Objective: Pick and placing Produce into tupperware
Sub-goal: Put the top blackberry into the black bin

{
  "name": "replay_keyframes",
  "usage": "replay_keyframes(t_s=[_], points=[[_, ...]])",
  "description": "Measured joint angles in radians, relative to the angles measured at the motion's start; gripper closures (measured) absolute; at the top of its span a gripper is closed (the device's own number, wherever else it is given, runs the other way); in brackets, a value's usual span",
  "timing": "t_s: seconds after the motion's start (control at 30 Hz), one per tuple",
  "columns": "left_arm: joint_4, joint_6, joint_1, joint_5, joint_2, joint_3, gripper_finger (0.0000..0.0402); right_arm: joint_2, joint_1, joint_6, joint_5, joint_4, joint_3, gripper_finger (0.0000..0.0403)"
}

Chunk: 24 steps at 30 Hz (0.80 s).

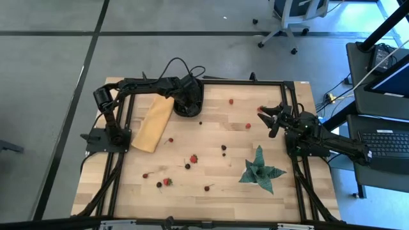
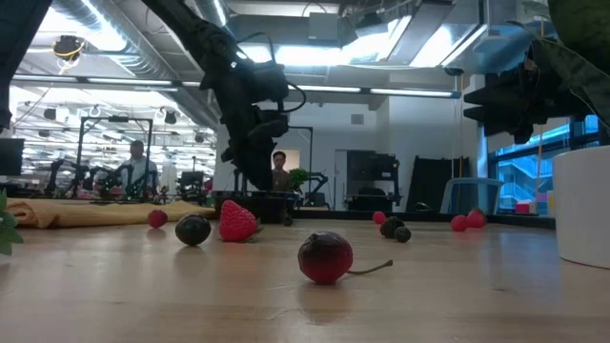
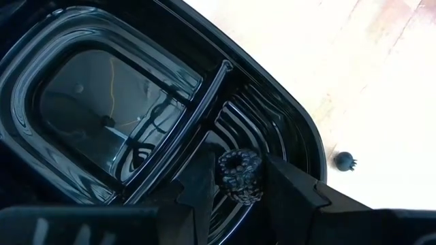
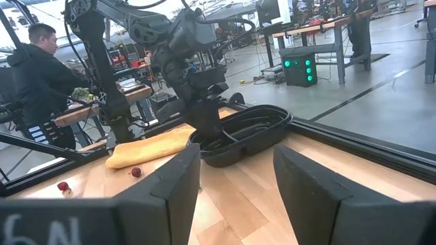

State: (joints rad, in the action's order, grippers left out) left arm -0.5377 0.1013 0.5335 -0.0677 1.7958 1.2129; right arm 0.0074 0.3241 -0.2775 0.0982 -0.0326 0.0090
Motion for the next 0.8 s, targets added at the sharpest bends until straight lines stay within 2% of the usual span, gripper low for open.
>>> replay_keyframes(t_s=[0.47,0.8], points=[[0.0,0.0,0.0,0.0,0.0,0.0,0.0285,0.0,0.0,0.001,0.0,0.0,0.0,0.0215],[0.0,0.001,0.0,0.0,0.0,0.0,0.0232,0.0,0.0,0.001,0.0,0.0,0.0,0.0215]])
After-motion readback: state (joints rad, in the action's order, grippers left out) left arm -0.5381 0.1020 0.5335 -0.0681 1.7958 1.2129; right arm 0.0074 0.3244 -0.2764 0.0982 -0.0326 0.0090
